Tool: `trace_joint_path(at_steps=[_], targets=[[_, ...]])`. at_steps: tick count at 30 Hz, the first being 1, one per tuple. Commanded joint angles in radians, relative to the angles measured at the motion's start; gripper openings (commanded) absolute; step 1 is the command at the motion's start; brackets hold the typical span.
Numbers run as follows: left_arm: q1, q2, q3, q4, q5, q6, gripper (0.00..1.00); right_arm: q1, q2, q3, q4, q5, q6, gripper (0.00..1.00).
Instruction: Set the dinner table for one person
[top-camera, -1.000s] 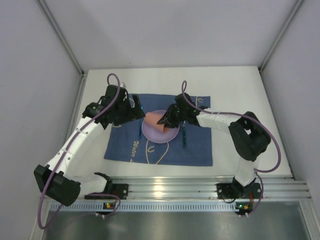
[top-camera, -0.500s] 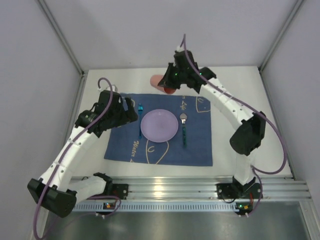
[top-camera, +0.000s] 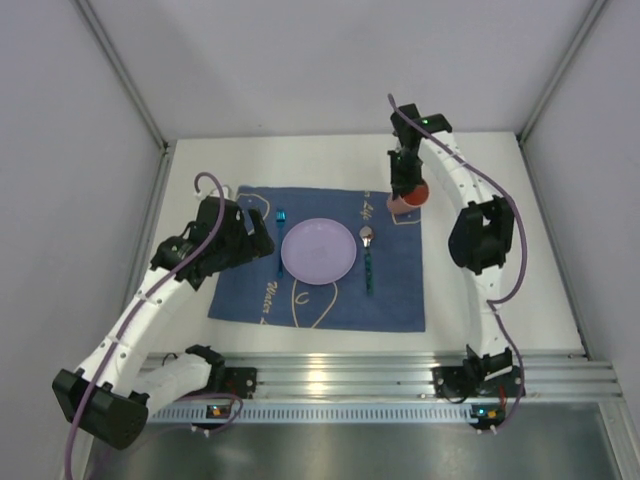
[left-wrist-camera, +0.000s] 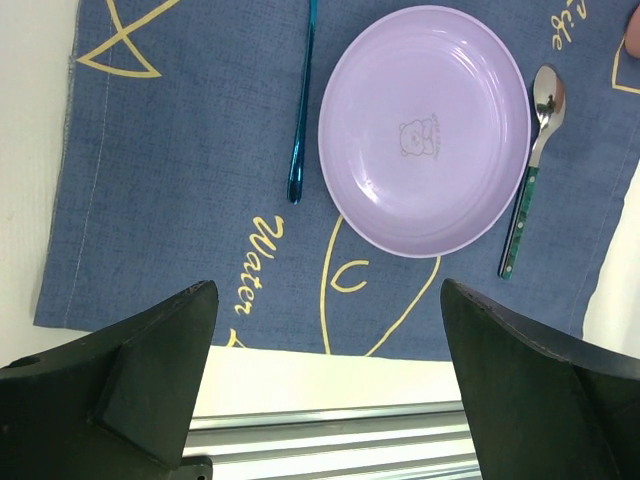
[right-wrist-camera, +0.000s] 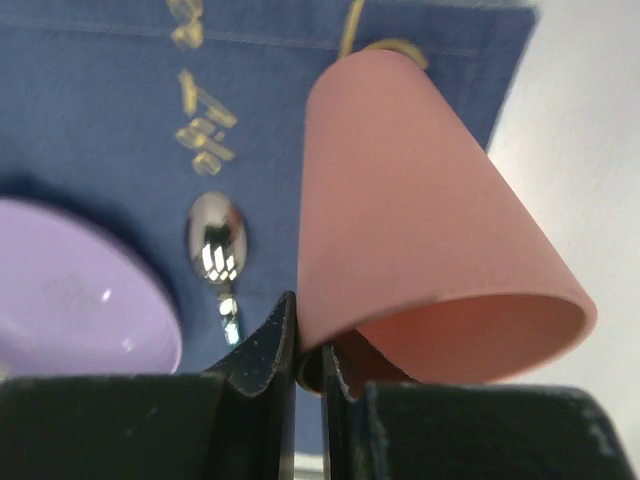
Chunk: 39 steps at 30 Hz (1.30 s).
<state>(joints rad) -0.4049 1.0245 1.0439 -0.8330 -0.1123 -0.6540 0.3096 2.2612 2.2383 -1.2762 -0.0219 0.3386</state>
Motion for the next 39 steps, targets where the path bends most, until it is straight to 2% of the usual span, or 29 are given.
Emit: trace_joint_path(at_steps=[1,6,8,9,10,11,13,14,18,26,39], targets=[[0.006,-0.026,-0.015,0.069,0.011,-0.018,0.98,0.025,-0.003,0.052,-0.121,0.045,-0.05,0.0],[0.008,-0.017,-0.007,0.071,0.005,-0.015,0.98,0.032,0.043,0.04,-0.12,0.074,-0.053,0.0],[0.008,-0.014,-0.004,0.072,0.005,-0.013,0.98,0.042,0.05,0.034,-0.12,0.079,-0.055,0.11],[0.009,-0.006,-0.002,0.071,0.008,-0.012,0.98,0.048,0.06,0.034,-0.12,0.097,-0.055,0.2],[0.008,-0.001,-0.001,0.072,0.01,-0.012,0.98,0.048,0.061,0.037,-0.12,0.099,-0.056,0.48],[0.009,0.003,0.001,0.072,0.013,-0.012,0.98,0.048,0.067,0.052,-0.121,0.102,-0.053,0.59],[0.008,0.011,0.001,0.077,0.019,-0.01,0.98,0.049,0.078,0.069,-0.123,0.114,-0.05,0.9],[0.009,0.013,0.001,0.078,0.02,-0.009,0.98,0.051,0.078,0.093,-0.123,0.119,-0.05,0.93],[0.009,0.032,0.002,0.087,0.036,-0.006,0.98,0.06,0.075,0.161,-0.127,0.157,-0.047,1.0],[0.009,0.085,0.005,0.121,0.079,0.001,0.98,0.085,0.032,0.262,-0.126,0.168,-0.035,1.0],[0.009,0.114,0.03,0.132,0.085,0.022,0.97,0.121,0.007,0.167,-0.078,0.07,-0.021,1.0]])
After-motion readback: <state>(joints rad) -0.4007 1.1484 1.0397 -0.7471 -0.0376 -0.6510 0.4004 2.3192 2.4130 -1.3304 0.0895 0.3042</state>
